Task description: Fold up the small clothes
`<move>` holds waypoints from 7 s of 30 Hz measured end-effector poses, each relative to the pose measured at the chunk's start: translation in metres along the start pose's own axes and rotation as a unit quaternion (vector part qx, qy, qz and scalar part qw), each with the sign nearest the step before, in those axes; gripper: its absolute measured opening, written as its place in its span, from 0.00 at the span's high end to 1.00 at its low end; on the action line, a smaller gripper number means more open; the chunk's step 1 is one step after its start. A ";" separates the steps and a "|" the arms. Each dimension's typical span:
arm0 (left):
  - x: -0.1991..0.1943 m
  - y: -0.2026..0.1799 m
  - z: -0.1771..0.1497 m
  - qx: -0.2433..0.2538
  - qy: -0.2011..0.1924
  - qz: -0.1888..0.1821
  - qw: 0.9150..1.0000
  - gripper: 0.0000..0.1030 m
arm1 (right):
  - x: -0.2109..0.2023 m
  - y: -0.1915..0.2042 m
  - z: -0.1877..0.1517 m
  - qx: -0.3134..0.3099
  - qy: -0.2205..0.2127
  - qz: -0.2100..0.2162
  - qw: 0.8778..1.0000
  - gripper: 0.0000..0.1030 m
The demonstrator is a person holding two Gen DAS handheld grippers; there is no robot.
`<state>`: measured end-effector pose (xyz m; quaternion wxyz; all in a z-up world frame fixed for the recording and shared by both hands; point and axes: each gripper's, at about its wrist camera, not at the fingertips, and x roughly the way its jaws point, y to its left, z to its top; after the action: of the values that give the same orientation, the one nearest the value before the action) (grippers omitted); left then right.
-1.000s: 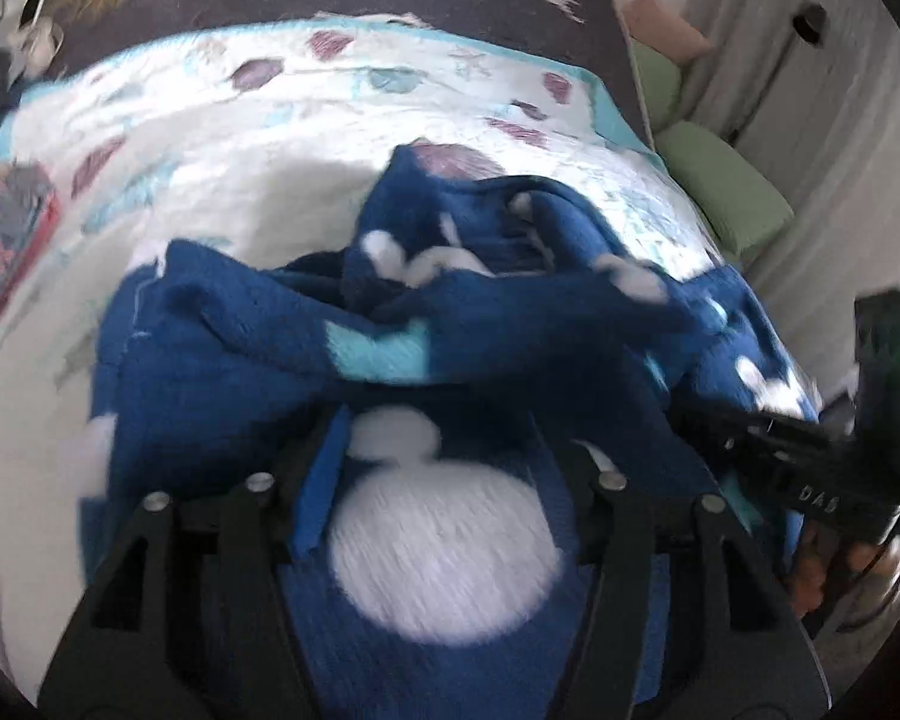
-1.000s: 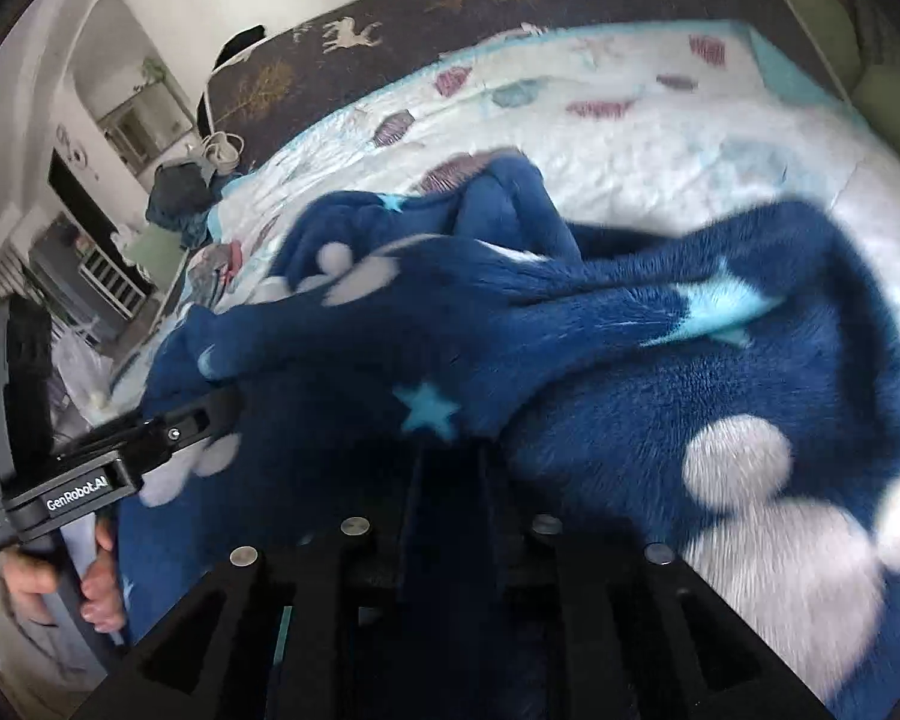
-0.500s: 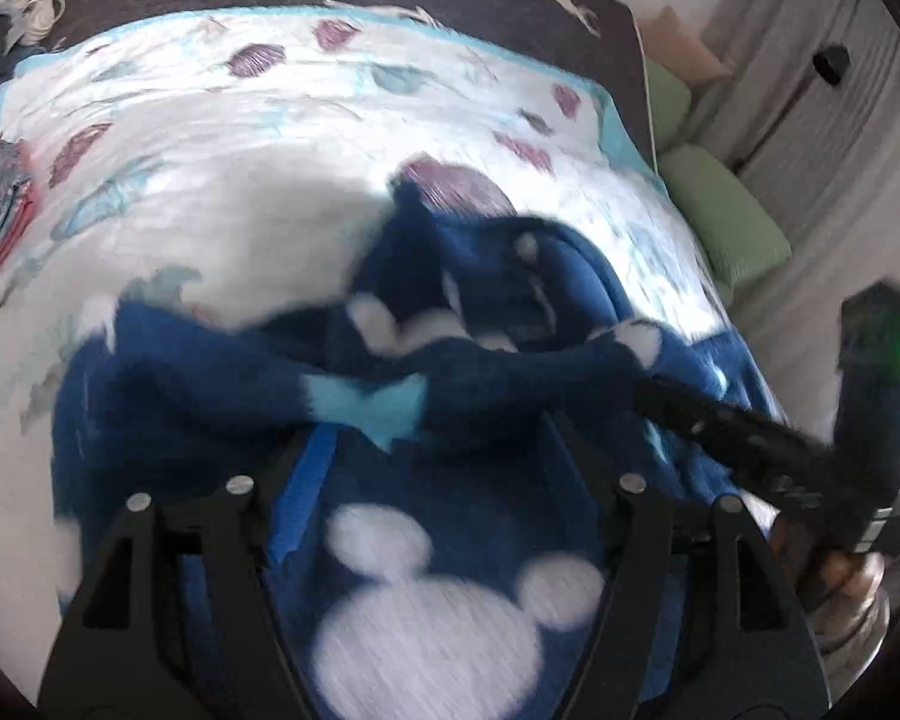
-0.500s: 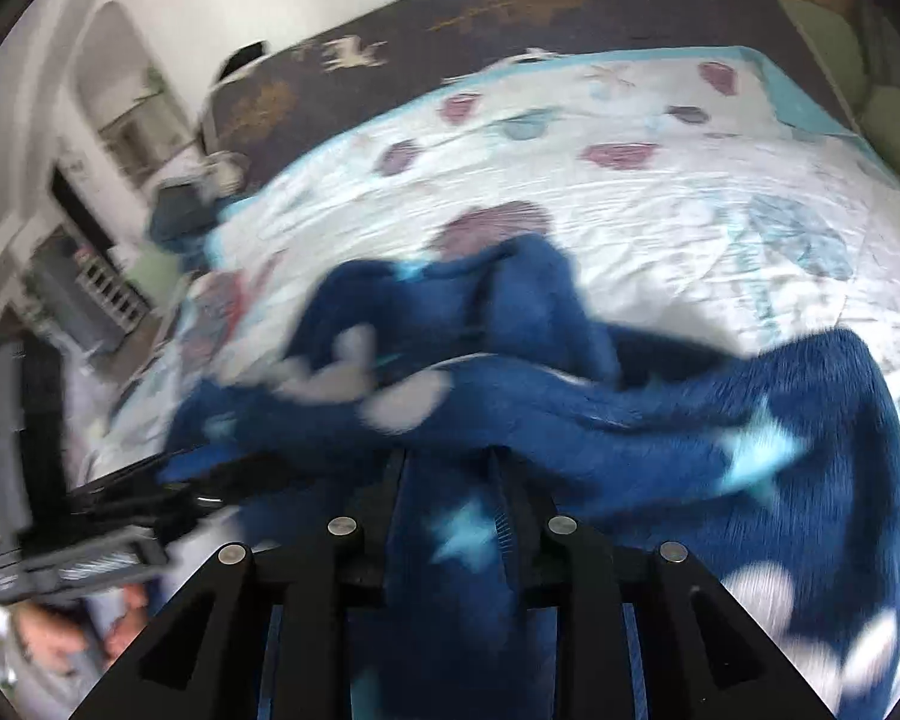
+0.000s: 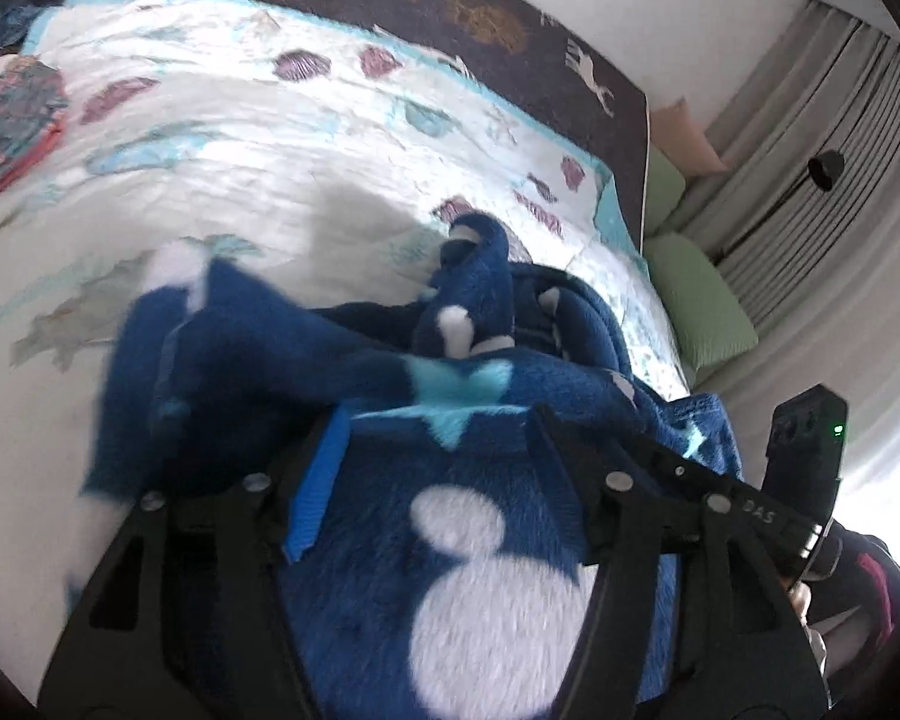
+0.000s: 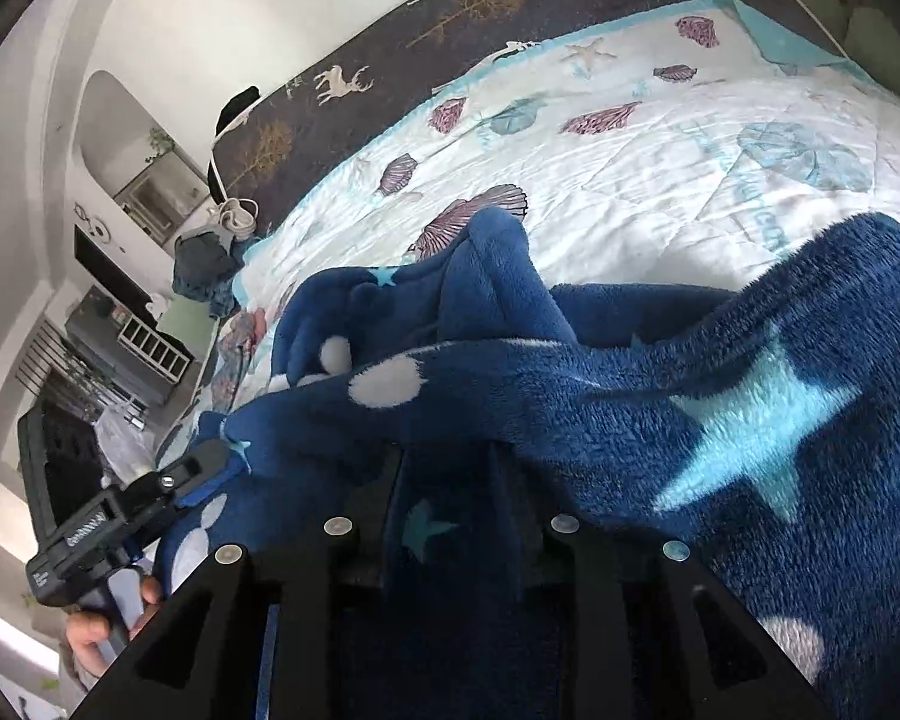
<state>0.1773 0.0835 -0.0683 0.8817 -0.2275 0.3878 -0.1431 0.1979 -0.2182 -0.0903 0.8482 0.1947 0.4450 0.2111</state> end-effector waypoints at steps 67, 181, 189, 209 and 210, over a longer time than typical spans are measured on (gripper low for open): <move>-0.089 -0.126 -0.027 0.144 0.018 -0.062 0.988 0.76 | -0.090 0.042 -0.091 -0.009 0.025 0.018 0.999 0.47; -0.041 -0.206 -0.138 0.395 0.098 -0.042 0.912 0.49 | -0.191 -0.022 -0.131 -0.058 -0.007 -0.113 0.992 0.75; -0.063 -0.231 -0.050 0.333 0.003 -0.066 0.941 0.28 | -0.231 -0.015 -0.041 -0.056 -0.093 -0.126 0.986 0.42; 0.085 -0.203 -0.039 0.287 0.086 -0.031 0.954 0.28 | -0.096 -0.067 -0.005 0.048 -0.031 -0.138 0.989 0.93; 0.082 -0.205 -0.035 0.287 0.084 -0.033 0.954 0.28 | -0.099 -0.065 -0.003 0.045 -0.028 -0.135 0.989 0.92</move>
<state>0.1890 -0.1369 -0.0349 0.8687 0.0349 0.3955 -0.2962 0.1561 -0.3245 -0.0588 0.8715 0.1768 0.4522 0.0682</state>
